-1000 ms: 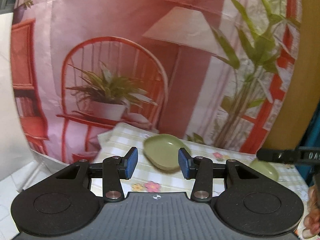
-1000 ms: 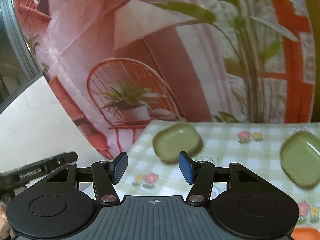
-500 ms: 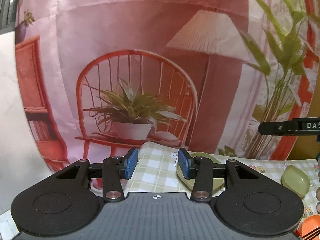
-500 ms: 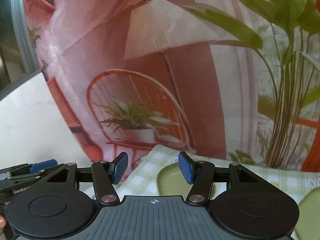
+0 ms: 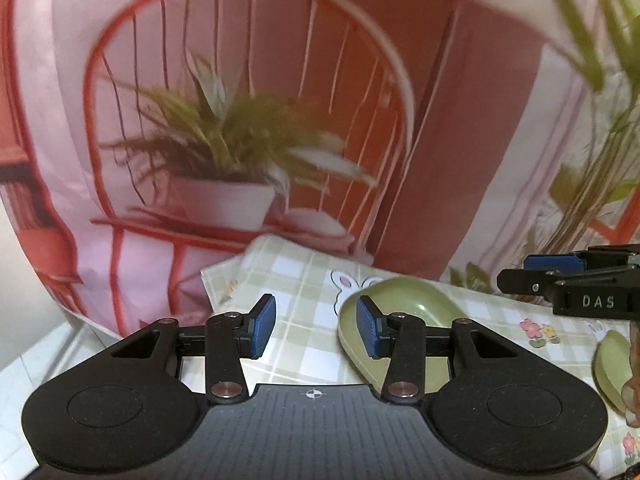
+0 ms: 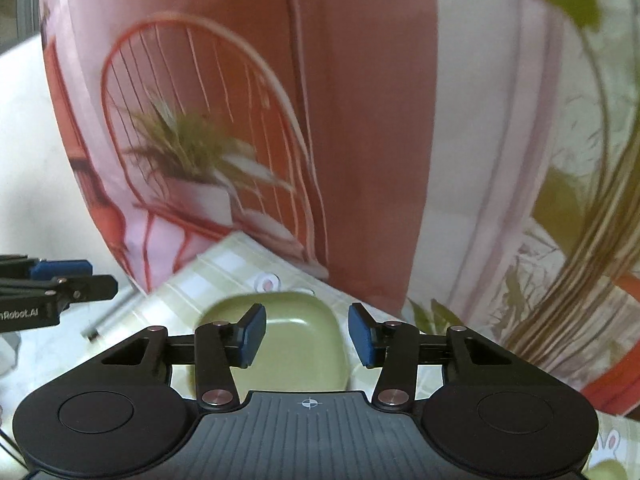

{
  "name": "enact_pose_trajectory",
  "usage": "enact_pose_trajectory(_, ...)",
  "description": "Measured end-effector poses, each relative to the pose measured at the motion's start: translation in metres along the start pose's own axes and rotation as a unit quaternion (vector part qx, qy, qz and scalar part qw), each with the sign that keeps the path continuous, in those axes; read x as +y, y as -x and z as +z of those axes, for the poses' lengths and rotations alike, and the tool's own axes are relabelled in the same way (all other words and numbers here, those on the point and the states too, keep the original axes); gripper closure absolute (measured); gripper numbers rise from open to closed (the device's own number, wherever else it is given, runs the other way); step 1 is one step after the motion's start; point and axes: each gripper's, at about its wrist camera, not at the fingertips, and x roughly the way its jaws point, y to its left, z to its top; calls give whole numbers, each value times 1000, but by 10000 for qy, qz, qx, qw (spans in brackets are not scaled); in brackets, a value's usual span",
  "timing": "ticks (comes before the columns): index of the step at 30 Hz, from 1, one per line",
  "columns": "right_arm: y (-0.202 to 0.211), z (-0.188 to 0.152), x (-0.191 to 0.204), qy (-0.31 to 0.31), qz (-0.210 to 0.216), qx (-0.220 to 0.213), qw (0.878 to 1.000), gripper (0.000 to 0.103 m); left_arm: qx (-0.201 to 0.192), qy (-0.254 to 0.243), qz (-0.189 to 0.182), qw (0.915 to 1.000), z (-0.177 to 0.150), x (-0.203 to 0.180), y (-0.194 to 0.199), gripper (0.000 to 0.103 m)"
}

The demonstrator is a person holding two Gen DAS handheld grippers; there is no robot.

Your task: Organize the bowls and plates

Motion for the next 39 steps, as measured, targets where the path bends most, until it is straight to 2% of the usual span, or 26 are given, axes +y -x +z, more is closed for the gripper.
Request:
enact_pose_trajectory(4,-30,-9,-10,57,67,190,9998,62,253,263,-67,9993,-10,-1,-32,57)
enact_pose_trajectory(10,-68,-22,-22,19,54,492,9988,66,501,210,-77,9985,-22,-7,-60,57)
enact_pose_trajectory(14,-81,-26,-29,-119,199,539,9983,69,620,285,-133,9976,-27,-9,-71,57)
enact_pose_trajectory(21,-93,-30,-27,-7,200,702,9973,81,761,310,-148,9965,-34,-18,-84,57)
enact_pose_trajectory(23,-94,-30,-27,-21,196,719,9972,81,803,399,-173,9958,-36,-17,-87,58)
enact_pose_trajectory(25,-95,-31,-28,-37,189,746,9970,83,821,448,-222,9954,-38,-17,-89,68)
enact_pose_trajectory(27,-98,-33,-29,-79,172,772,9968,89,823,461,-252,9952,-41,-18,-90,73)
enact_pose_trajectory(30,-100,-37,-31,-151,161,796,9966,92,740,535,-365,9952,-44,-18,-89,85)
enact_pose_trajectory(39,-94,-36,-33,-467,248,792,9955,97,624,566,-348,9958,-46,-19,-84,88)
